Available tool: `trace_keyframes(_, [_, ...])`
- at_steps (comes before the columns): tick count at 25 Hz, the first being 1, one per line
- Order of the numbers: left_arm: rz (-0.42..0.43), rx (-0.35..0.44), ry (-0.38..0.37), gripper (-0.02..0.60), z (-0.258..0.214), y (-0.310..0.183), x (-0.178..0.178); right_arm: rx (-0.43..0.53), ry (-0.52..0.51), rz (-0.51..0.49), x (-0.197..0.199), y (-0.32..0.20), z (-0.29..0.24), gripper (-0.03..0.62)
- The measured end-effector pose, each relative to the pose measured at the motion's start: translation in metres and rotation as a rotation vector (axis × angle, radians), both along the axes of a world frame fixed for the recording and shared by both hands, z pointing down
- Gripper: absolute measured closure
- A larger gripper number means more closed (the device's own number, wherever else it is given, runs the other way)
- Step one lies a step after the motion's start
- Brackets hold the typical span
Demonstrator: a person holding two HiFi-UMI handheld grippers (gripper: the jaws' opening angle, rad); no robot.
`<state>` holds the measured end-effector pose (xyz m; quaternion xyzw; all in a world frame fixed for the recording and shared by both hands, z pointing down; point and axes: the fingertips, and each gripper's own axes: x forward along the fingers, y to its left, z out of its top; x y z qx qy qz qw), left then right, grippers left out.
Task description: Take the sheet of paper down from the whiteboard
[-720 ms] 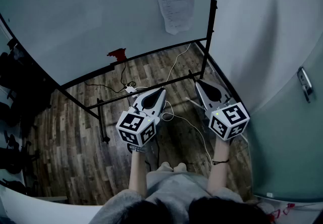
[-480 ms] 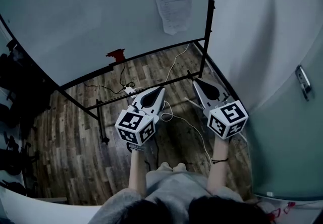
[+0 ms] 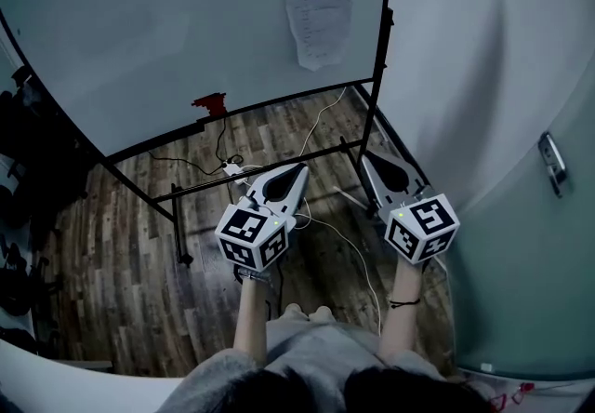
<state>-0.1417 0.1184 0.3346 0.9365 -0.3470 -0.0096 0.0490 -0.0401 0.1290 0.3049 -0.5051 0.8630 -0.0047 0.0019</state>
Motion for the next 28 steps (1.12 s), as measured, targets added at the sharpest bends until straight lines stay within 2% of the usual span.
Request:
trace_keyframes(5, [-0.037, -0.041, -0.026, 0.575, 0.027, 0.011, -0.010, -0.038, -0.041, -0.007, 0.008, -0.003, 0.018, 0.592])
trace_keyframes(10, [-0.131, -0.050, -0.027, 0.575, 0.031, 0.001, -0.047, -0.060, -0.061, -0.032, -0.007, -0.017, 0.033, 0.592])
trace_keyframes(14, [-0.158, -0.066, -0.015, 0.575, 0.039, -0.009, -0.057, -0.073, -0.068, -0.075, -0.024, -0.027, 0.042, 0.592])
trace_keyframes(18, [-0.128, -0.062, -0.004, 0.575, 0.039, -0.031, -0.042, -0.060, -0.048, -0.104, -0.030, -0.042, 0.039, 0.592])
trace_keyframes(23, [-0.066, -0.028, -0.042, 0.575, 0.033, -0.067, -0.013, -0.036, -0.048, -0.068, -0.010, -0.077, 0.029, 0.592])
trace_keyframes(28, [-0.072, 0.015, -0.051, 0.575, 0.017, -0.116, -0.005, -0.020, -0.049, -0.041, 0.004, -0.115, 0.022, 0.592])
